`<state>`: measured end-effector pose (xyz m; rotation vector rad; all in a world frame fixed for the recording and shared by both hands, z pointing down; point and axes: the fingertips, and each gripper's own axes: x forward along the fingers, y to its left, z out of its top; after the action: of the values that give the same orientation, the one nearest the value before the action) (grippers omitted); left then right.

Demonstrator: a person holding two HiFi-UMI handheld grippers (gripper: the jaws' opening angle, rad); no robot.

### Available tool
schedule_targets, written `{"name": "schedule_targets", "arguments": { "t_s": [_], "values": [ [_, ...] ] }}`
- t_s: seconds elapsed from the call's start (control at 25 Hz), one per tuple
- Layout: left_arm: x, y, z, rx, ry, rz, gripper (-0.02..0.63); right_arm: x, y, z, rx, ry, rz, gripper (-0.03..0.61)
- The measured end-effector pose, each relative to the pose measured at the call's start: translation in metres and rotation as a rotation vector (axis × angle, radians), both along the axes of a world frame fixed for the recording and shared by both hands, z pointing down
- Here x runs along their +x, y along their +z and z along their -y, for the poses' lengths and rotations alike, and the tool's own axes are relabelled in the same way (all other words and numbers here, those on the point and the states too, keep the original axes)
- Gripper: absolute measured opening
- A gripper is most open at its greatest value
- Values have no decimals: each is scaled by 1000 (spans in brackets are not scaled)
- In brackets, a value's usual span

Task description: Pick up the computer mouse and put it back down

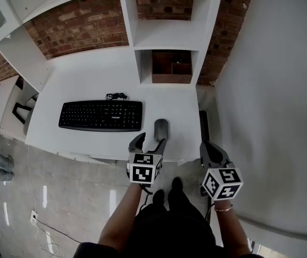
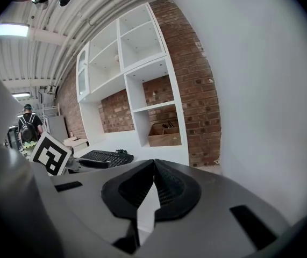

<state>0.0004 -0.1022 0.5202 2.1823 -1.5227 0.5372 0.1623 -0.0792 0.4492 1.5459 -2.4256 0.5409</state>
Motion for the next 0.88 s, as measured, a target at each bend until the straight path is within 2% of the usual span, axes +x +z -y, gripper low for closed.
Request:
{"name": "schedule_targets", "arguments": {
  "t_s": [0.4,0.88],
  "values": [
    [8,22,29,-73,-106,6,291,9,7,52,-21,-92,6,5],
    [16,46,49,-148,-163,31,298,11,16,85,-43,-157,19,5]
  ]
}}
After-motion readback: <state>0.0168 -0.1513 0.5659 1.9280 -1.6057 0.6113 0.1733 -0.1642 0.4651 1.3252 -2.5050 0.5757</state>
